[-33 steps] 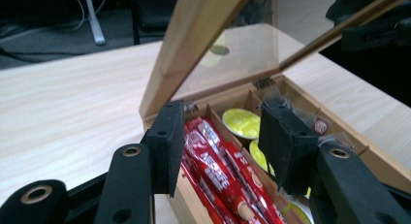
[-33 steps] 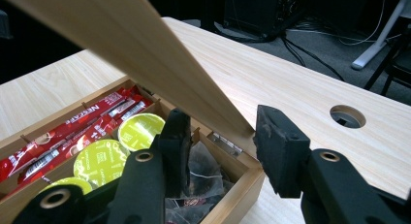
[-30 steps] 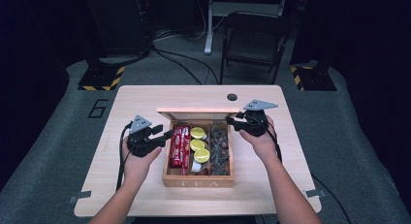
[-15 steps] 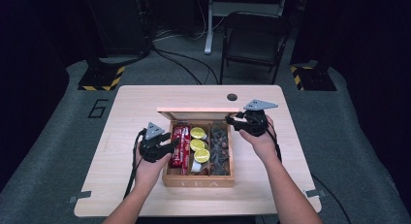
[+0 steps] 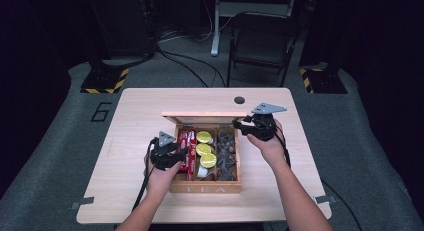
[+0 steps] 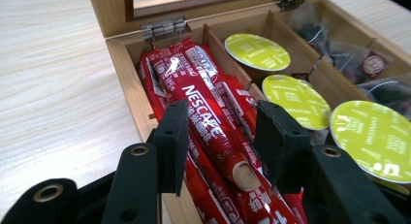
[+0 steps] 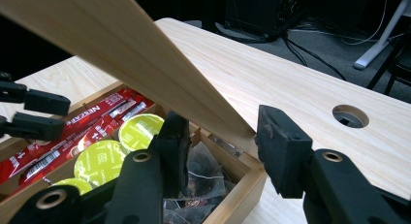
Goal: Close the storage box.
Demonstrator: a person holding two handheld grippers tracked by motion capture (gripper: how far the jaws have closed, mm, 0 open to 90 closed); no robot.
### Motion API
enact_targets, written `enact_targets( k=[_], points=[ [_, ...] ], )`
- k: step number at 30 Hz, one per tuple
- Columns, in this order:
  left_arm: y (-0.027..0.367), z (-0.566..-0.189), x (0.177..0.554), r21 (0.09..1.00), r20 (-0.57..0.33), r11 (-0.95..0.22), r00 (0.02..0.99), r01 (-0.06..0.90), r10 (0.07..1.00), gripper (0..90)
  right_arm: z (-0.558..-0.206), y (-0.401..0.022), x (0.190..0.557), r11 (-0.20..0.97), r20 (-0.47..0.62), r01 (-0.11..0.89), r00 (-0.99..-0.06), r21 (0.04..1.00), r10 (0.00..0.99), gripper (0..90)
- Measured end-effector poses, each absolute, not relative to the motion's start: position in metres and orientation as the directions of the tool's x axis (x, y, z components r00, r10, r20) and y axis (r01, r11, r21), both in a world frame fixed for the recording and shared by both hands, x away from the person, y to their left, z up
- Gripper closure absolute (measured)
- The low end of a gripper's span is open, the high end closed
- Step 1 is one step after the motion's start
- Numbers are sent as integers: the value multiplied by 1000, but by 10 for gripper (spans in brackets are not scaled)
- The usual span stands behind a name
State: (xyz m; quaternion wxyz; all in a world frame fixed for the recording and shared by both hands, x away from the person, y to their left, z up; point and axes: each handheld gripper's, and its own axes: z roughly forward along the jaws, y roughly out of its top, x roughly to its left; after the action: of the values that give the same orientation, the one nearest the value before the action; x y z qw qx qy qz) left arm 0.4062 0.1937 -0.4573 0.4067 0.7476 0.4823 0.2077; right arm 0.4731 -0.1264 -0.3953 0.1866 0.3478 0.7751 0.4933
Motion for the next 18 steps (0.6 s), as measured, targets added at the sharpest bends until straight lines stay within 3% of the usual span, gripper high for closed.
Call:
enact_targets(
  k=[10,18],
  points=[
    [189,-465,416,792,-79,-201,422,577,903,620,-395,-127,474,266,58,354,-690,897,722,560],
    [193,-462,416,798,-56,-211,418,564,907,760,-395,-127,474,264,60,355,-689,897,722,559]
  ],
)
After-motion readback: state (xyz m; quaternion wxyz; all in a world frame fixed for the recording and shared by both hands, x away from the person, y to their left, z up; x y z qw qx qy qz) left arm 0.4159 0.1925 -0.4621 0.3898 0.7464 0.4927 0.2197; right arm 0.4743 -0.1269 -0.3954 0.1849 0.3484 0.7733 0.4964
